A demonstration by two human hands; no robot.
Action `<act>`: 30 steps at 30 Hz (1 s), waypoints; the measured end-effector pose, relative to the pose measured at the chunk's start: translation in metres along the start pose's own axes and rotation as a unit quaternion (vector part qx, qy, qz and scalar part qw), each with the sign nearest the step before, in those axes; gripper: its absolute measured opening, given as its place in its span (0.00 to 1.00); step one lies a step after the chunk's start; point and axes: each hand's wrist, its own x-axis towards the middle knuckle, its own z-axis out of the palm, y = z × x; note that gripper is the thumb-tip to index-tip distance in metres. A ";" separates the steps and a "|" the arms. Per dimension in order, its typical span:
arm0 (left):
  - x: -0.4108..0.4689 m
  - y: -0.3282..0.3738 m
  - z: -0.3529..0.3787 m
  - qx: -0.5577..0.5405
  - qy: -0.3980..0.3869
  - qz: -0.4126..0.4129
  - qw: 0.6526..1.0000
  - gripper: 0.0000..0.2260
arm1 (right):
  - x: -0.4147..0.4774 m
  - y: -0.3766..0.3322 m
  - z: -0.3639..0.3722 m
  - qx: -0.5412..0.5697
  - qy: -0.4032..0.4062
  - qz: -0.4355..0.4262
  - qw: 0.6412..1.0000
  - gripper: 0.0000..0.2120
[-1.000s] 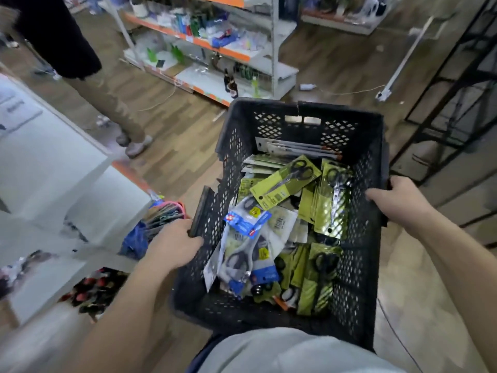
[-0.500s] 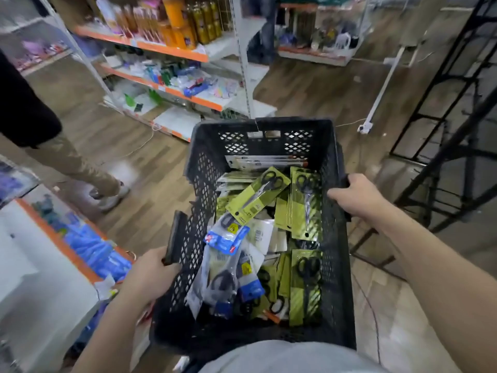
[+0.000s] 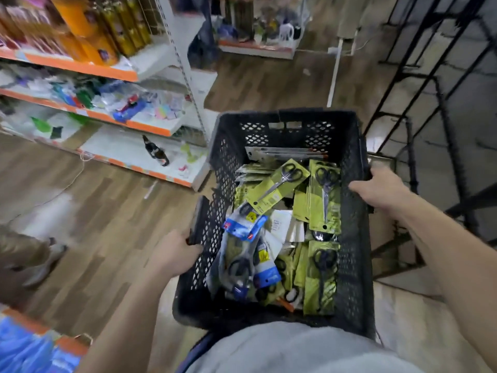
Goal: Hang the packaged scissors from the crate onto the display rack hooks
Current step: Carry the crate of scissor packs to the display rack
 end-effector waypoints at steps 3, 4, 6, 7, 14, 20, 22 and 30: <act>0.066 0.036 -0.034 0.044 -0.021 0.043 0.998 0.05 | 0.034 -0.008 -0.007 0.022 0.033 0.046 0.998 0.07; 0.085 0.049 -0.042 0.054 -0.030 0.054 0.997 0.03 | 0.044 -0.011 -0.010 0.034 0.047 0.060 0.996 0.07; 0.119 0.078 -0.055 0.065 -0.042 0.060 0.995 0.06 | 0.066 -0.017 -0.018 0.050 0.071 0.082 0.993 0.07; 0.136 0.092 -0.059 0.068 -0.045 0.061 0.995 0.08 | 0.078 -0.019 -0.022 0.057 0.077 0.093 0.991 0.07; 0.239 0.187 -0.080 0.116 -0.034 0.107 0.987 0.03 | 0.174 -0.016 -0.058 0.136 0.101 0.117 0.979 0.09; 0.297 0.259 -0.110 0.136 -0.003 0.097 0.986 0.06 | 0.272 -0.043 -0.105 0.155 0.082 0.076 0.982 0.09; 0.315 0.274 -0.109 0.136 0.000 0.097 0.986 0.05 | 0.301 -0.052 -0.114 0.149 0.068 0.073 0.984 0.08; 0.431 0.338 -0.116 0.139 -0.064 0.109 0.982 0.04 | 0.406 -0.071 -0.128 0.163 0.068 0.115 0.977 0.08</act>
